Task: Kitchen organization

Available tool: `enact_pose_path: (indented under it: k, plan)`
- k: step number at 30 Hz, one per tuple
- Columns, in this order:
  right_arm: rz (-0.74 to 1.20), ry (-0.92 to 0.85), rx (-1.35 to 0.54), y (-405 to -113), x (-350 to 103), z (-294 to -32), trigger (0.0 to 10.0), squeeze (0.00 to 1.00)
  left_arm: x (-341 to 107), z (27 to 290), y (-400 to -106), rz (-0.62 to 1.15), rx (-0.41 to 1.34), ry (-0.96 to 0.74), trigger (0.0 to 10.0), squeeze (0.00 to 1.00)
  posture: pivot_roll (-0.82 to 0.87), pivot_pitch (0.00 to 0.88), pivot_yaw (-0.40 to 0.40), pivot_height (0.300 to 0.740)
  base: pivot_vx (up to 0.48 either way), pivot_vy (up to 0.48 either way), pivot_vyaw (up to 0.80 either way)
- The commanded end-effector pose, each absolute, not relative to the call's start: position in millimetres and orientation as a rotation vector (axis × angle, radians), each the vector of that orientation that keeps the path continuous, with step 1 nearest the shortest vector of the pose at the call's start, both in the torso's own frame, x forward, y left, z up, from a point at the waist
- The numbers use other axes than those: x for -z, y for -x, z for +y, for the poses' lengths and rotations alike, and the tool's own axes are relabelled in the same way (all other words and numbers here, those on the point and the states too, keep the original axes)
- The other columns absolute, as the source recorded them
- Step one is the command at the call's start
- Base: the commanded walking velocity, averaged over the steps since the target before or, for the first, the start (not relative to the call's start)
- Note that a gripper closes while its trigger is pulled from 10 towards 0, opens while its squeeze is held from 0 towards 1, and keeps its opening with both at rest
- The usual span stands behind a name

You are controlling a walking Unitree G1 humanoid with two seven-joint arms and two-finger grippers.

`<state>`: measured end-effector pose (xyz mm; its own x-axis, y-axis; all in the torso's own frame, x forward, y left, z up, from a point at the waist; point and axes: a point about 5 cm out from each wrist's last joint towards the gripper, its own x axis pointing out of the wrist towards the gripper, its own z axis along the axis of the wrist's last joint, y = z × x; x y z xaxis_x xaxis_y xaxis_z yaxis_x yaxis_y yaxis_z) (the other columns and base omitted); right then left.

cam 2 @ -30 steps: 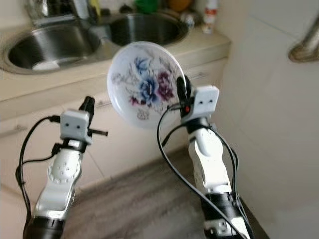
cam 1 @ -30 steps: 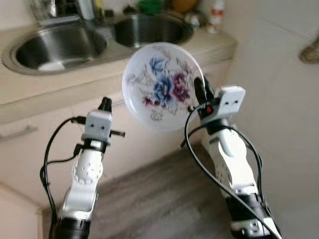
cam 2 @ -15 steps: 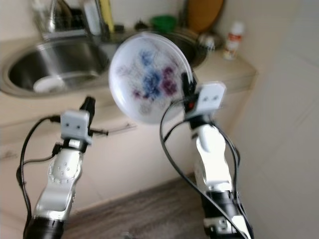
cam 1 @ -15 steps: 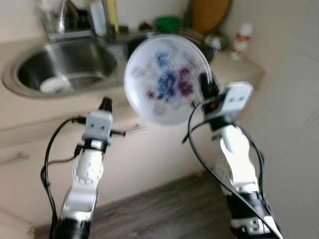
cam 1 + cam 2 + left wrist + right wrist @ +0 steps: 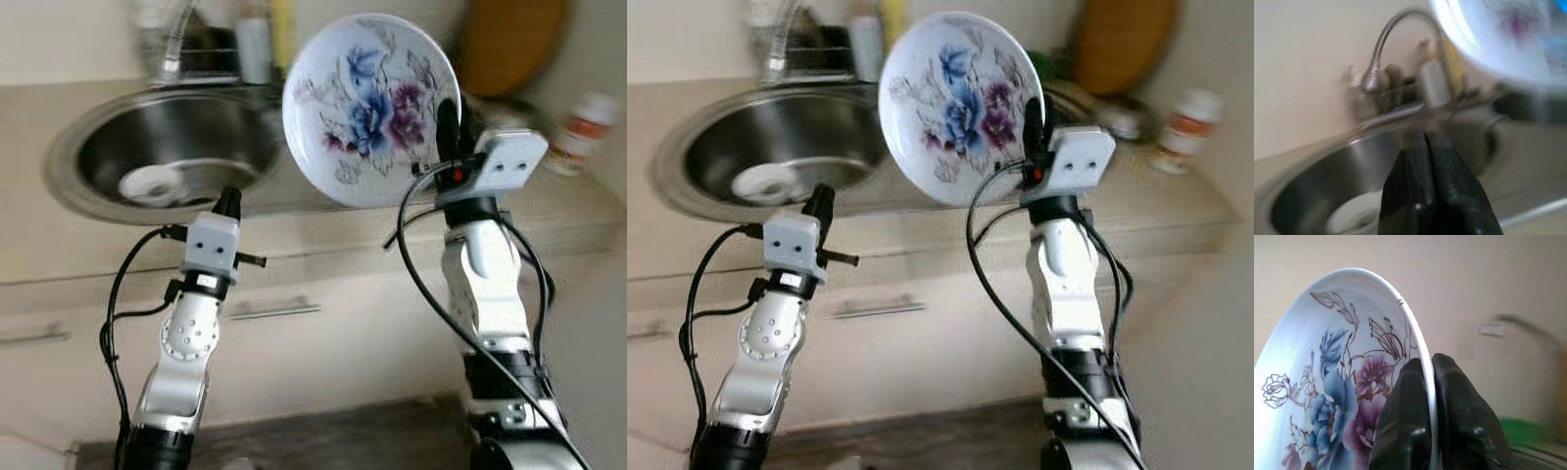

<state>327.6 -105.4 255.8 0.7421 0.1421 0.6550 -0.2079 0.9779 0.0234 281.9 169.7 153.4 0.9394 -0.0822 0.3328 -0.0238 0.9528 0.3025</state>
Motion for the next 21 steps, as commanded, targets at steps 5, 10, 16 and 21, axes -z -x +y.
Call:
enact_pose_path:
  k: [5,10,16,21]
  plan:
    - [-0.778,-0.093,-0.133,-326.7,-266.6,-118.7,0.0,0.0,-158.3,158.9,-281.4,-0.378,0.054,-0.285,10.0,0.0,-0.02,0.0,-0.041,0.74,0.0,0.0,0.0]
    - [-0.758,-0.071,-0.14,-328.4,-260.3,-115.6,0.0,0.0,-158.2,158.7,-281.5,-0.376,0.055,-0.283,10.0,0.0,-0.02,0.0,-0.041,0.74,0.0,0.0,0.0]
    - [-0.689,-0.018,-0.111,-333.7,-248.6,-118.8,0.0,0.0,-157.1,156.4,-281.3,-0.37,0.064,-0.275,10.0,0.0,-0.02,0.0,-0.041,0.74,0.0,0.0,0.0]
    - [-0.668,0.004,-0.089,-336.7,-244.3,-122.2,0.0,0.0,-157.7,156.7,-281.5,-0.372,0.062,-0.276,10.0,0.0,-0.02,0.0,-0.041,0.74,0.0,0.0,0.0]
